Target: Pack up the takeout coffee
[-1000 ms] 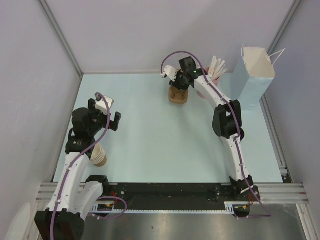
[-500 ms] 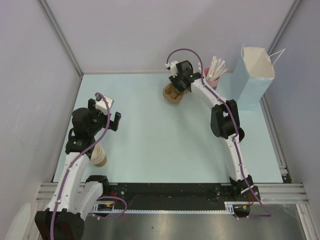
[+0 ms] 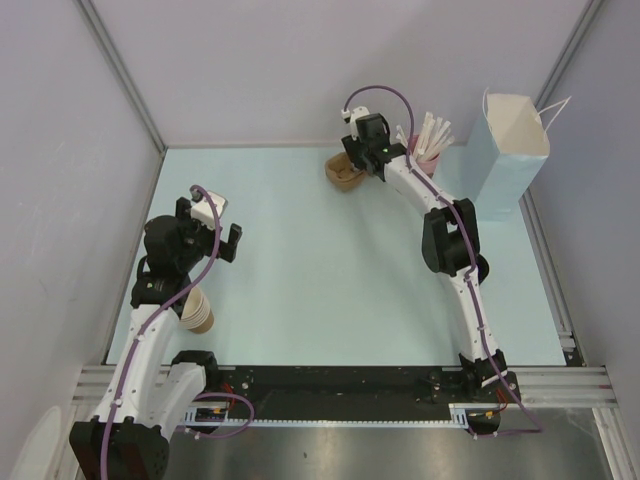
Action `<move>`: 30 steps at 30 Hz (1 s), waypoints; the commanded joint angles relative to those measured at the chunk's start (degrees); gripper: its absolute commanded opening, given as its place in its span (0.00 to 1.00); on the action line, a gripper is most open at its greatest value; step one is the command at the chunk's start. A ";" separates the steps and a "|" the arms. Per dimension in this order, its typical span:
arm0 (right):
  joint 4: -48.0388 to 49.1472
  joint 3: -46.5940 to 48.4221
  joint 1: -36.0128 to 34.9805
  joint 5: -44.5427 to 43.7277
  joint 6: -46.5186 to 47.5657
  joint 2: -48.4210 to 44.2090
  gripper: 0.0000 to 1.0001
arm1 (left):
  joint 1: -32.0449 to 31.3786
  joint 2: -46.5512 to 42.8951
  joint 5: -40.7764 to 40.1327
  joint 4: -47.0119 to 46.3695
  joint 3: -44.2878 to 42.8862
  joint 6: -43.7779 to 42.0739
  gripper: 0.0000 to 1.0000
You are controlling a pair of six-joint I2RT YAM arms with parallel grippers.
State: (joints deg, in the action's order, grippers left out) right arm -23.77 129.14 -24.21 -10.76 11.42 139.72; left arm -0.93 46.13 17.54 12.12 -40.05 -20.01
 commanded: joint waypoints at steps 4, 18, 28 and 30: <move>4.17 2.87 -0.14 -0.75 0.62 0.64 0.62 | 0.31 0.10 -0.14 -1.05 -0.46 -0.91 0.99; 5.93 3.40 -0.05 3.20 5.98 3.28 0.65 | 0.40 0.63 -0.49 -0.96 -0.46 -0.99 0.99; 5.66 2.87 1.36 5.40 6.33 3.90 0.54 | 0.31 0.80 -0.40 -1.05 -0.46 -0.99 1.00; 6.10 2.43 1.35 5.23 6.42 3.63 0.52 | 0.40 0.81 -0.40 -0.96 -0.46 -1.00 1.00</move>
State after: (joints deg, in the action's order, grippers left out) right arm -19.84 129.99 -23.31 -6.15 17.34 144.16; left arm -0.93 46.89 17.10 12.12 -40.05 -20.03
